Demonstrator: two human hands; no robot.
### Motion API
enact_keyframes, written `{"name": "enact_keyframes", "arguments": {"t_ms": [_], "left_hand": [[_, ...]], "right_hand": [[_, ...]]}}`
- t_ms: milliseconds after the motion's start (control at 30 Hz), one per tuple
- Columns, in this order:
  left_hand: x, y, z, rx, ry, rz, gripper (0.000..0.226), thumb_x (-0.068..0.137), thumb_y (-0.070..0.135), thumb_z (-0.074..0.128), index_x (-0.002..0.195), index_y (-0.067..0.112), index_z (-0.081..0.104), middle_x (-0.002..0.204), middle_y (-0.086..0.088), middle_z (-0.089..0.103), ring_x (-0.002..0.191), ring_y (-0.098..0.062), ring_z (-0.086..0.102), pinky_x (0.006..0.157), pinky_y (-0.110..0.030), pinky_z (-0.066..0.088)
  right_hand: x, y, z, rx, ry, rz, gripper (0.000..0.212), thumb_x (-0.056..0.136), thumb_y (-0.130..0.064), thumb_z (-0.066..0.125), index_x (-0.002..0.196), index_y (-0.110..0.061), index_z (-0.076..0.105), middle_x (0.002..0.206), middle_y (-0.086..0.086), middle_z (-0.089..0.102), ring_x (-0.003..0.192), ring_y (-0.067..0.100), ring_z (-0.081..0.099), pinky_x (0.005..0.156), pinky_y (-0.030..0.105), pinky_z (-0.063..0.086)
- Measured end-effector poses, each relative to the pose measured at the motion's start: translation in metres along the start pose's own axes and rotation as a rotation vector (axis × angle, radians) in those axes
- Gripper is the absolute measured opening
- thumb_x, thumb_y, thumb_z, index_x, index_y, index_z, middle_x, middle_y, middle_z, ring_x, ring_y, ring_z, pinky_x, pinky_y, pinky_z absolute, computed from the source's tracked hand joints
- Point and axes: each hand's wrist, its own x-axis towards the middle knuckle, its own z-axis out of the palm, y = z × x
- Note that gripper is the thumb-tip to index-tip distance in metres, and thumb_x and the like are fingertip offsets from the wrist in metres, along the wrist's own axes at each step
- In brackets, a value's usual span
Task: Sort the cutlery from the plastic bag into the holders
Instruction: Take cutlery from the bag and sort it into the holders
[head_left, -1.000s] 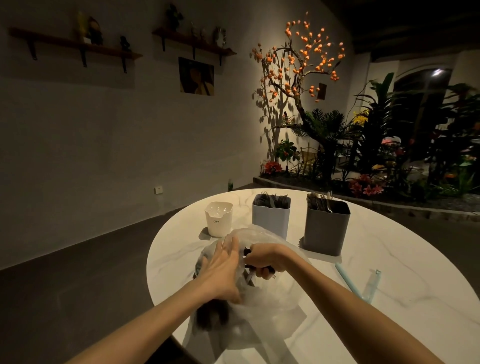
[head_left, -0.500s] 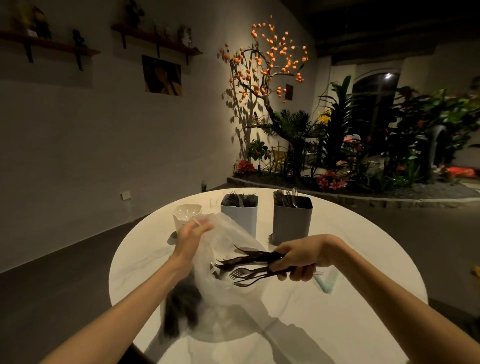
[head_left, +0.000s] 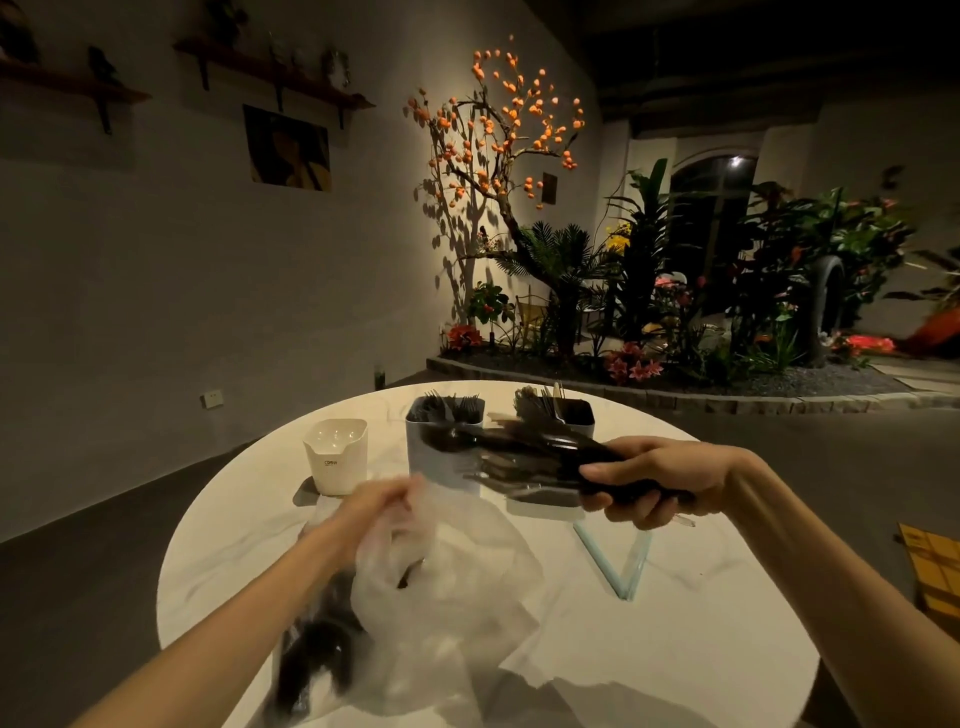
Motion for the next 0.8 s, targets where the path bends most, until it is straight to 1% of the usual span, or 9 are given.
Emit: {"name": "enact_keyframes", "arguments": {"t_ms": [67,133,233,333,467,600,667,733,800], "left_hand": [[-0.006,-0.016,0.009,0.405,-0.208,-0.044,0.015,0.089,0.019,0.069,0.085,0.006,0.074,0.083,-0.010,0.069,0.075,-0.017,0.065,0.076,-0.034,0.058],[-0.012,-0.024,0.016,0.790,-0.525,-0.056,0.013,0.084,0.033,0.075,0.085,0.020,0.077,0.097,-0.002,0.074,0.093,-0.014,0.068,0.095,-0.032,0.052],[-0.013,-0.018,0.022,0.734,-0.846,-0.108,0.022,0.090,0.030,0.074,0.108,0.018,0.076,0.122,-0.003,0.071,0.122,-0.019,0.062,0.110,-0.034,0.045],[-0.004,-0.011,0.023,0.239,-0.676,-0.095,0.068,0.080,0.044,0.081,0.133,0.007,0.060,0.133,-0.015,0.065,0.124,-0.036,0.061,0.099,-0.047,0.054],[0.009,-0.015,0.033,-0.217,-0.407,-0.004,0.101,0.055,0.059,0.091,0.135,0.007,0.058,0.133,-0.020,0.063,0.124,-0.035,0.061,0.104,-0.058,0.048],[0.022,-0.026,0.052,-0.373,-0.201,0.135,0.085,0.041,0.052,0.099,0.109,0.010,0.072,0.117,-0.020,0.071,0.109,-0.032,0.068,0.089,-0.052,0.054],[0.027,-0.033,0.059,-0.429,-0.108,0.155,0.079,0.045,0.036,0.101,0.109,0.001,0.071,0.112,-0.028,0.070,0.103,-0.034,0.070,0.078,-0.043,0.057],[0.033,-0.042,0.065,-0.461,-0.020,0.145,0.067,0.059,0.017,0.094,0.115,-0.006,0.065,0.106,-0.032,0.069,0.098,-0.035,0.072,0.076,-0.039,0.058],[0.036,-0.048,0.067,-0.525,0.001,0.133,0.047,0.069,0.010,0.083,0.111,0.001,0.065,0.091,-0.023,0.071,0.088,-0.031,0.073,0.078,-0.040,0.059]], "right_hand": [[0.009,0.001,-0.001,0.039,0.063,-0.054,0.023,0.103,-0.018,0.051,0.125,-0.009,0.047,0.085,0.005,0.051,0.056,0.008,0.031,0.042,0.015,0.028],[0.025,0.005,0.001,0.042,0.104,-0.082,0.022,0.103,-0.019,0.051,0.122,-0.008,0.046,0.084,0.004,0.052,0.057,0.008,0.031,0.042,0.015,0.028],[0.057,0.017,0.008,0.012,0.144,-0.077,0.024,0.103,-0.020,0.050,0.124,-0.008,0.045,0.083,0.002,0.053,0.059,0.009,0.031,0.044,0.016,0.028],[0.092,0.034,0.016,-0.022,0.209,-0.073,0.020,0.105,-0.021,0.049,0.120,-0.009,0.047,0.082,0.000,0.054,0.059,0.008,0.034,0.046,0.018,0.029],[0.126,0.053,0.030,-0.086,0.287,-0.128,0.015,0.105,-0.024,0.048,0.114,-0.012,0.048,0.080,0.000,0.049,0.056,0.007,0.037,0.050,0.021,0.029],[0.156,0.070,0.048,-0.334,0.458,-0.222,0.018,0.108,-0.026,0.041,0.125,-0.031,0.044,0.084,-0.004,0.051,0.059,0.002,0.047,0.052,0.017,0.041],[0.172,0.087,0.055,-0.454,0.538,-0.283,0.035,0.108,-0.028,0.039,0.141,-0.038,0.033,0.106,-0.010,0.059,0.079,-0.002,0.060,0.070,0.017,0.053],[0.188,0.108,0.062,-0.463,0.587,-0.318,0.039,0.108,-0.029,0.039,0.142,-0.045,0.029,0.133,-0.015,0.056,0.108,-0.002,0.060,0.101,0.025,0.051],[0.196,0.115,0.070,-0.364,0.596,-0.325,0.037,0.107,-0.029,0.041,0.133,-0.054,0.031,0.136,-0.024,0.050,0.117,-0.006,0.055,0.105,0.018,0.045]]}}
